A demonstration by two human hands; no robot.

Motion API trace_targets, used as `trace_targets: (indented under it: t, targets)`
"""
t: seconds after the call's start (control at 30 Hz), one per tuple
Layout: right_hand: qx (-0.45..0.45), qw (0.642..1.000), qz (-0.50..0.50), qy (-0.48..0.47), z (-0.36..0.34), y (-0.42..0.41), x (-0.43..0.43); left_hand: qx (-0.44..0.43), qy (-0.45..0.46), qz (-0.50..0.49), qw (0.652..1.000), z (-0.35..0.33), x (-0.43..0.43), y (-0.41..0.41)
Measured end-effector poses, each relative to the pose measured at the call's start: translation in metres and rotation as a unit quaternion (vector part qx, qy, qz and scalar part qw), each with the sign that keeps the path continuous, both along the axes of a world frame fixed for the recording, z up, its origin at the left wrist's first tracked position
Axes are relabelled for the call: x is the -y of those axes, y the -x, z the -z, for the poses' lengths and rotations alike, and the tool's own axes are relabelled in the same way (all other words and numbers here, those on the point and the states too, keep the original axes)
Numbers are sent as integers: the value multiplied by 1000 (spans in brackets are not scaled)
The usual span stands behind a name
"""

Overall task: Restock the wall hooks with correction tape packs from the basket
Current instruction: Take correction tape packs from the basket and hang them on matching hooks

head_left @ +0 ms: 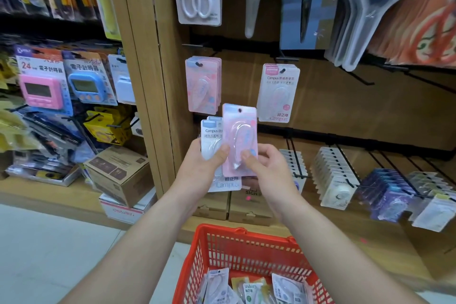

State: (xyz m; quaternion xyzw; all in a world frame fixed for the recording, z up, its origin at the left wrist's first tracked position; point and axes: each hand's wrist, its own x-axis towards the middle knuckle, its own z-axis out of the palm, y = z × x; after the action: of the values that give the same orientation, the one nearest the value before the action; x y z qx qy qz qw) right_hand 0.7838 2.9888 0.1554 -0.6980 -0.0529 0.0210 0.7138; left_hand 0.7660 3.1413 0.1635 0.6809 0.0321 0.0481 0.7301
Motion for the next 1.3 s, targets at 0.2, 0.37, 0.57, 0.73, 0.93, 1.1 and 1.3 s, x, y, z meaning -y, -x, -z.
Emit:
trace_targets:
  t: [0.2, 0.37, 0.57, 0.73, 0.93, 1.1, 1.3]
  targets:
    - [15, 999, 38, -15, -9, -20, -13, 1, 7, -58, 998, 1, -23, -9]
    - [62, 997, 22, 26, -33, -51, -38, 18, 40, -131, 990, -3, -53, -11]
    - [116, 990, 20, 71, -51, -80, -77, 30, 57, -154, 986, -2, -72, -8]
    - [110, 991, 34, 66, -52, -84, -90, 35, 82, -159, 983, -3, -79, -7]
    - [115, 989, 69, 58, -44, -83, -96, 34, 85, -163, 982, -4, -82, -6]
    - [136, 985, 68, 80, -47, -83, -95, 34, 76, -167, 982, -3, -85, -5]
    - [135, 985, 68, 82, -42, -81, -93, 32, 73, -169, 982, -1, -89, -4]
